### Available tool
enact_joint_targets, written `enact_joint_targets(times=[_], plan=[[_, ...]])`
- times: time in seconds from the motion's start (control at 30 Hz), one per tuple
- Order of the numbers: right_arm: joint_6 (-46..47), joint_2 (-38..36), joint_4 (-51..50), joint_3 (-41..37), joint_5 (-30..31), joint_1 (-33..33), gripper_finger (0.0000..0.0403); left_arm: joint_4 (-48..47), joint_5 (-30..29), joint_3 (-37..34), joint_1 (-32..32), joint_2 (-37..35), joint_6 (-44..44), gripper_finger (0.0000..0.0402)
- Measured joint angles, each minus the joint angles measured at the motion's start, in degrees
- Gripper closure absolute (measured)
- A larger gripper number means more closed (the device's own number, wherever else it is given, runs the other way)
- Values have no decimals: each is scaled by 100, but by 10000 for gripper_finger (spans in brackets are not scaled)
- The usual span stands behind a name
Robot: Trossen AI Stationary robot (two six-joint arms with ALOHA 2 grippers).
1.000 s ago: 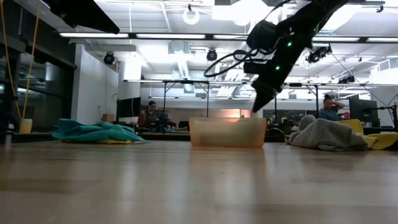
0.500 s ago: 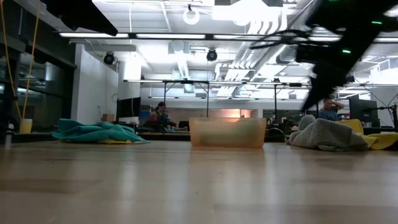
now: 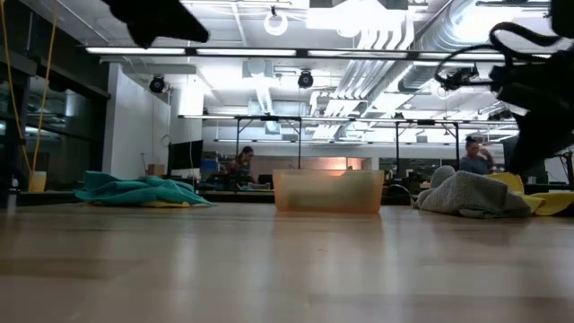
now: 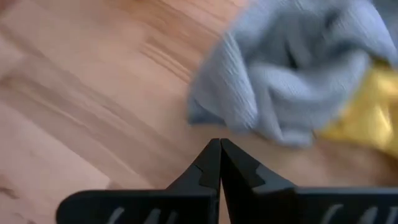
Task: Fold microfiber towels
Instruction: Fold the gray microfiber cloth
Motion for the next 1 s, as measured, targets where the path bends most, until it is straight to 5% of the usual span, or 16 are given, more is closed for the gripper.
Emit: enact_joint_targets(times=[0.1, 0.27, 0.57, 0.77, 1.0], plan=[[781, 466, -3, -2, -251, 265, 403, 226, 243, -8, 197, 168, 279, 401], [1418, 854, -56, -6, 143, 361, 403, 342, 580, -5, 416, 225, 460, 401], [1407, 890, 41, -6, 695, 356, 399, 213, 754, -5, 418, 203, 427, 401], [1600, 949, 155, -6, 885, 348, 338, 217, 913, -5, 418, 203, 427, 401], [2278, 1548, 153, -10, 422, 268, 254, 222, 909, -5, 418, 201, 425, 402]])
